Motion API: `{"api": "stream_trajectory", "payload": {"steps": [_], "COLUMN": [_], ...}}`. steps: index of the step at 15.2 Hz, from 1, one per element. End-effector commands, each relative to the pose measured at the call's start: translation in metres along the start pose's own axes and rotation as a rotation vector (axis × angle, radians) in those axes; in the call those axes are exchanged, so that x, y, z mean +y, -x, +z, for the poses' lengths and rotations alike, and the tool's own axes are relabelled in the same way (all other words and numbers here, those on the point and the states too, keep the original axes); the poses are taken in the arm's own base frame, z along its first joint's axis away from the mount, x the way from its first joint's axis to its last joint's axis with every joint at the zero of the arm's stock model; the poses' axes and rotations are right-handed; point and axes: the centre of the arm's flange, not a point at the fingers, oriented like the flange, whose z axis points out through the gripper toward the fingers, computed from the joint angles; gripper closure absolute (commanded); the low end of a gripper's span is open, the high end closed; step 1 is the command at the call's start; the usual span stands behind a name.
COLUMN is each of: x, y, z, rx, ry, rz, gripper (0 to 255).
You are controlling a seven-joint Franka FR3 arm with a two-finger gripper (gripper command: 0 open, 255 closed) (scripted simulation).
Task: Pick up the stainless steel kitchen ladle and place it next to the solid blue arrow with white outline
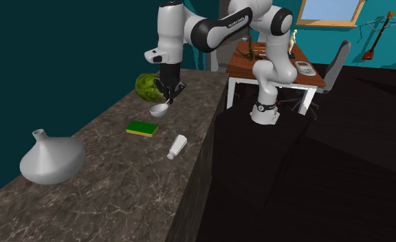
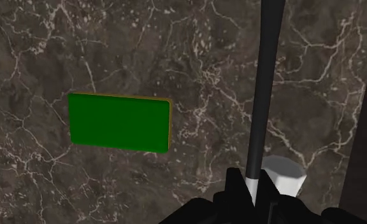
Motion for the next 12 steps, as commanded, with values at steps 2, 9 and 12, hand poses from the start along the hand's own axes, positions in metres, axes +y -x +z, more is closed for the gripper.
{"api": "stream_trajectory", "payload": {"steps": [2, 9, 12], "x": [0.006, 0.020, 0.027], "y": [0.039, 0.130, 0.169], "z": [-0.001, -0.002, -0.003], "rx": [0.000, 0.000, 0.000], "ry": [0.000, 0.000, 0.000], "rz": [0.000, 0.000, 0.000], "gripper": [255, 255, 255]}}
